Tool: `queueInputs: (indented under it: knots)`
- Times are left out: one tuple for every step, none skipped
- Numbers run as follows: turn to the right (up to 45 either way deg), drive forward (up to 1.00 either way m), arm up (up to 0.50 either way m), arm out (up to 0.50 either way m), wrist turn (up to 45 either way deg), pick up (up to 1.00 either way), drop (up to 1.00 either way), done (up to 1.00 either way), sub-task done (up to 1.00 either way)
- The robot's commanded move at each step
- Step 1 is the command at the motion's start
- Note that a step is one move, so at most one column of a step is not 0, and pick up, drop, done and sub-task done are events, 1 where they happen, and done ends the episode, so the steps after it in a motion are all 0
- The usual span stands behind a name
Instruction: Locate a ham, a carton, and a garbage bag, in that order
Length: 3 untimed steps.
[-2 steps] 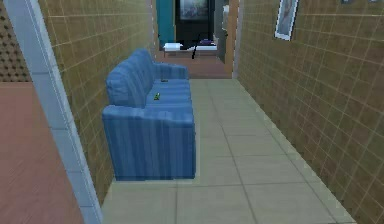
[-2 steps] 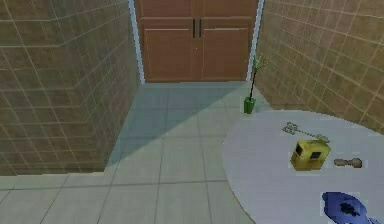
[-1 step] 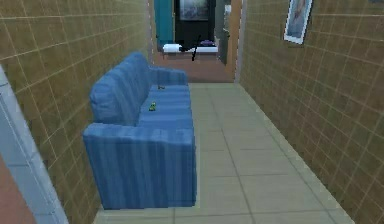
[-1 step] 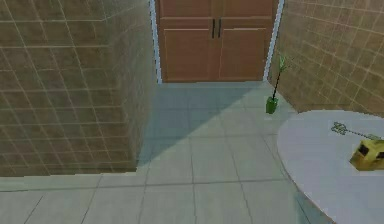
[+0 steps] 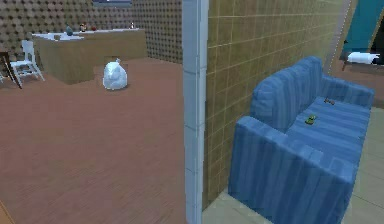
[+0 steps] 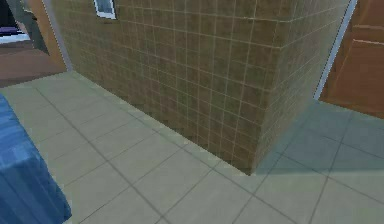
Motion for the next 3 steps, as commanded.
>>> queueInputs:
  knots:
    - [-9.0, 0.0, 0.0, 0.0, 0.0, 0.0, 0.0, 0.0, 0.0]
    - [0.0, 0.75, 0.0, 0.0, 0.0, 0.0, 0.0, 0.0, 0.0]
    - [-18.0, 0.0, 0.0, 0.0, 0.0, 0.0, 0.0, 0.0, 0.0]
